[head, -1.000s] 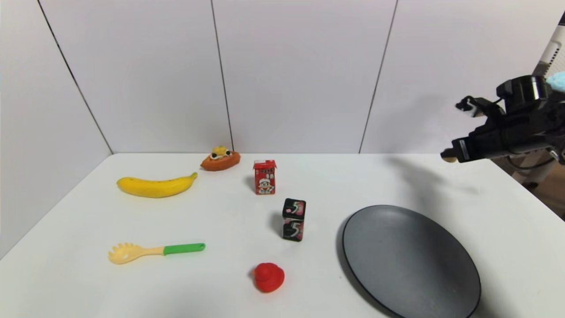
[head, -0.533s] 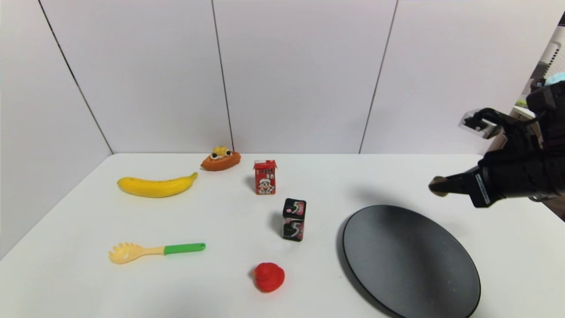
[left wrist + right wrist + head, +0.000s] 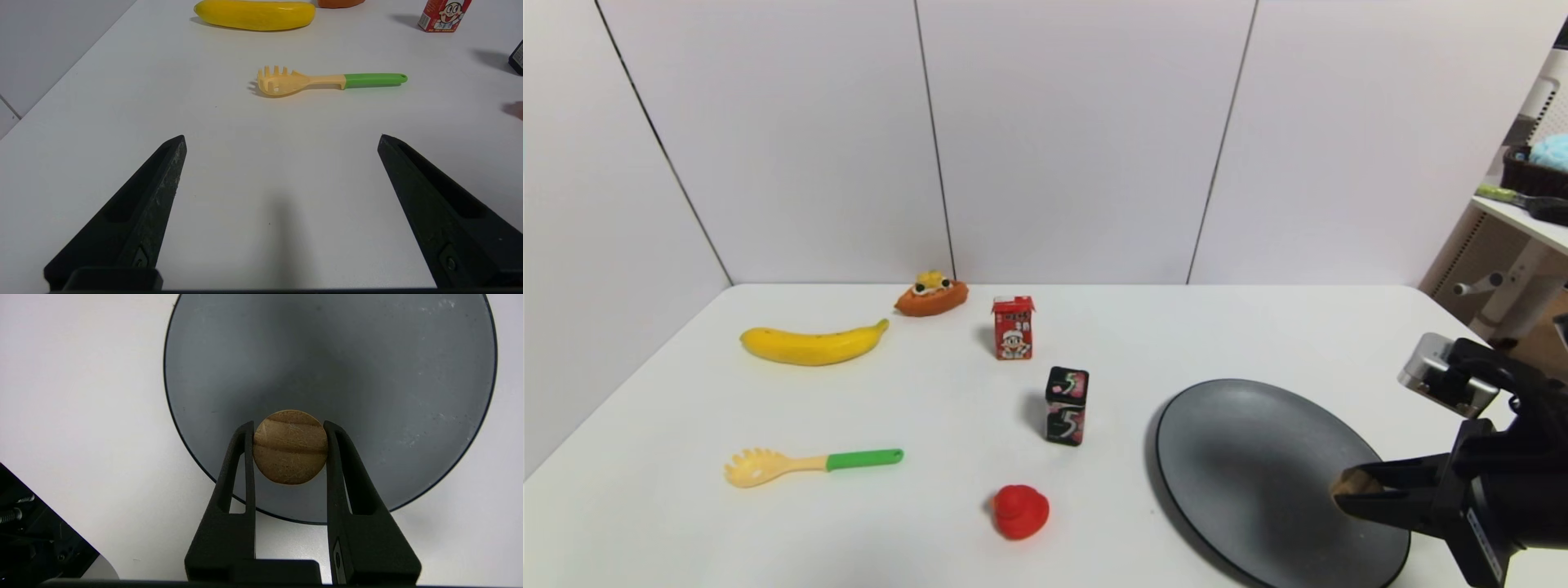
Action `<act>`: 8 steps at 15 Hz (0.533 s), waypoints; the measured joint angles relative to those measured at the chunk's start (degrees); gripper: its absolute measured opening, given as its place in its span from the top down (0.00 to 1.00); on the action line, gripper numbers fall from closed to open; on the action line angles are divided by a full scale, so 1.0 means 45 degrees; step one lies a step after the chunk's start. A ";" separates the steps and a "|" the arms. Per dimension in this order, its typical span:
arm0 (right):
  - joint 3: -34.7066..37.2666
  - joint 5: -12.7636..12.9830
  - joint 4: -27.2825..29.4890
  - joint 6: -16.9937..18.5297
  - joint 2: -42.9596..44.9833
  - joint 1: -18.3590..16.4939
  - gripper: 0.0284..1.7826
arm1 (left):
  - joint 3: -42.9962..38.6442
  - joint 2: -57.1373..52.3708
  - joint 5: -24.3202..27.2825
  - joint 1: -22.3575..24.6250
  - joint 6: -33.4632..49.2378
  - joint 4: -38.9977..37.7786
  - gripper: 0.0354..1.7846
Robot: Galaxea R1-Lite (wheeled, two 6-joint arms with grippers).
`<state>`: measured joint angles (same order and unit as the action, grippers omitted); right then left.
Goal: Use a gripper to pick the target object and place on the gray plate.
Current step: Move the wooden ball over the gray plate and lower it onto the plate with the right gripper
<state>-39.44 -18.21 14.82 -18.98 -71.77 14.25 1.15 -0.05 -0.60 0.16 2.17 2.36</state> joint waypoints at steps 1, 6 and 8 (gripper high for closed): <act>0.0133 -0.0005 -0.0312 0.0016 0.0011 0.0114 0.75 | 0.0000 0.0000 0.0000 0.0000 0.0000 -0.0005 0.06; 0.0252 -0.0704 -0.1997 0.0016 -0.0951 0.0322 0.75 | 0.0000 0.0000 0.0000 0.0000 0.0000 0.0000 0.06; 0.0092 -0.0723 -0.2351 -0.0019 -0.1625 0.0374 0.75 | 0.0000 0.0000 0.0000 0.0000 0.0000 -0.0005 0.06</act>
<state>-39.02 -21.47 4.24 -19.07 -79.08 15.93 1.15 -0.05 -0.60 0.16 2.17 2.34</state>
